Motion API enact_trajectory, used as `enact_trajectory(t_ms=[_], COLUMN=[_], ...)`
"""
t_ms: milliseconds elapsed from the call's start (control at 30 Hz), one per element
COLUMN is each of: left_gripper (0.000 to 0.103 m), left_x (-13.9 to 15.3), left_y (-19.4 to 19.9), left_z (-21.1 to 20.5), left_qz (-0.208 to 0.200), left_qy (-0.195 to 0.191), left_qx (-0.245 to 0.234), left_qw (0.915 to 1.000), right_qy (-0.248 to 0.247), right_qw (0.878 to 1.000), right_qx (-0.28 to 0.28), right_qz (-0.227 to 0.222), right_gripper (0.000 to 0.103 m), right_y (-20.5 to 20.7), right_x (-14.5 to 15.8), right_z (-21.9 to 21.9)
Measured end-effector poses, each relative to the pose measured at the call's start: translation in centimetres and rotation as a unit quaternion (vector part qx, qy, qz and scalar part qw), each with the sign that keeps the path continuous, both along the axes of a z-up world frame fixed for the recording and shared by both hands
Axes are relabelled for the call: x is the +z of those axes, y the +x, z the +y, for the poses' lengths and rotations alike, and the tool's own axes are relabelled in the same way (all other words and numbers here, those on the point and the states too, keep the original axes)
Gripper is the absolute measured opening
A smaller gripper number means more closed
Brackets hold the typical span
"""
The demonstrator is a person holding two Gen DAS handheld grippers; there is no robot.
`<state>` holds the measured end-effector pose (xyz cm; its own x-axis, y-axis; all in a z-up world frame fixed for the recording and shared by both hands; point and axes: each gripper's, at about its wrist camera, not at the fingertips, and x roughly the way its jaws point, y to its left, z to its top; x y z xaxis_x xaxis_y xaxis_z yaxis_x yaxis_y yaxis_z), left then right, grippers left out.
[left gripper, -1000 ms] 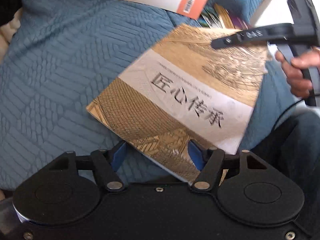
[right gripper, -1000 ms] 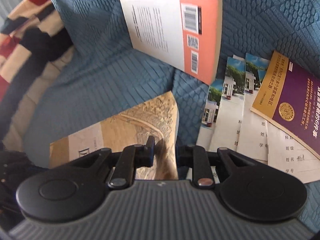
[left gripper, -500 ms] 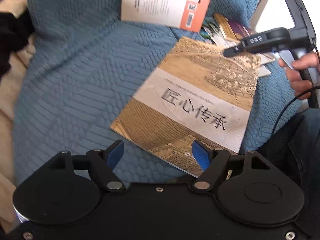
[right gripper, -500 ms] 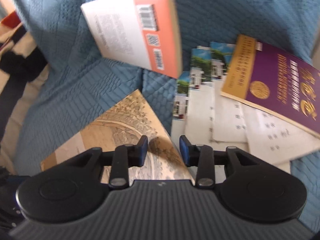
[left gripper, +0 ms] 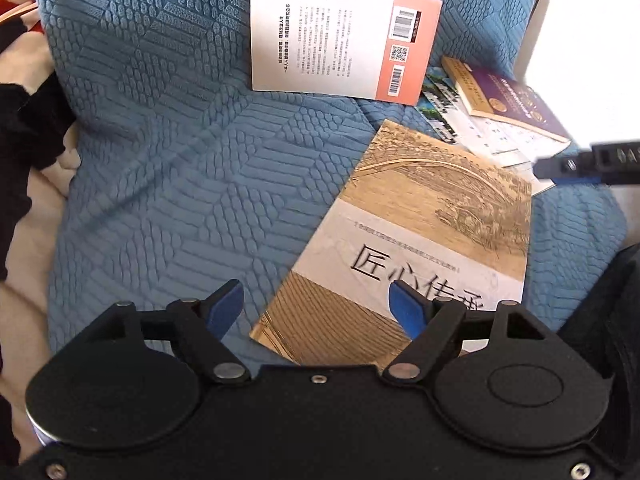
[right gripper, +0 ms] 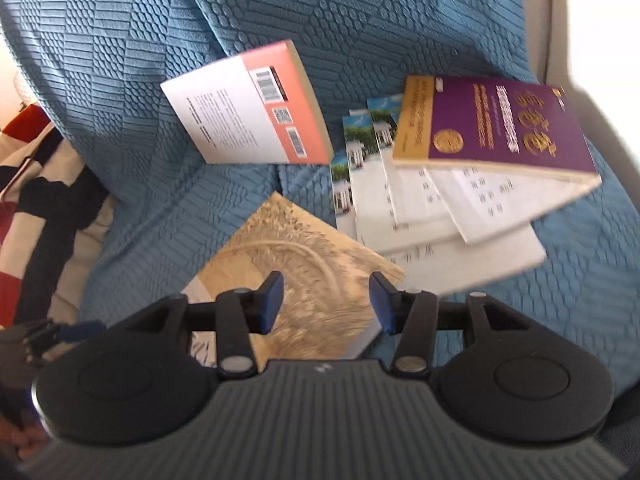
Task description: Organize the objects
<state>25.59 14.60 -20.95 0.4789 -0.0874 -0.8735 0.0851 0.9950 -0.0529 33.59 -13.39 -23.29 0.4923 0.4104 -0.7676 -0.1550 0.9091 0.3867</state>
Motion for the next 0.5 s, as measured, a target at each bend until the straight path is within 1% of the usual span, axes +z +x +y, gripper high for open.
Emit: enact_trajectory(t_ms=[100,167,200,333,433,500], left_gripper=[0.078,0.078,0.078,0.078,0.078,0.077], left_x=[-0.7,-1.2,-1.4,-2.4,-2.9,-3.2], left_y=[0.5,0.6,0.5,0.5,0.4,0.3], left_z=[-0.2,-0.7,-0.8,-0.7,-0.6,-0.6], left_qz=[0.007,0.007,0.007,0.022,0.027,0.036], left_qy=[0.012,0.034,0.042,0.039,0.042,0.037], left_qx=[-0.010,-0.020,-0.021,-0.017,-0.016,-0.017], left_qw=[0.9999,0.9992,0.9989,0.9989,0.9986,0.9985], right_qy=[-0.008,-0.015,-0.010,-0.001,-0.019,-0.024], right_qw=[1.000,0.999,0.999,0.999,0.999,0.999], right_qx=[-0.008,-0.017,-0.018,-0.007,0.002,0.001], right_qz=[0.016,0.028,0.033,0.036,0.029,0.021], right_gripper=[0.050,0.051,0.051,0.050,0.049,0.049], right_y=[-0.5,-0.6,-0.7,-1.1,-1.3,-1.4], right_x=[-1.5,-2.5,-3.0,-4.2,-5.0,-5.2], right_z=[0.3,0.4,0.4,0.9,1.6,1.8])
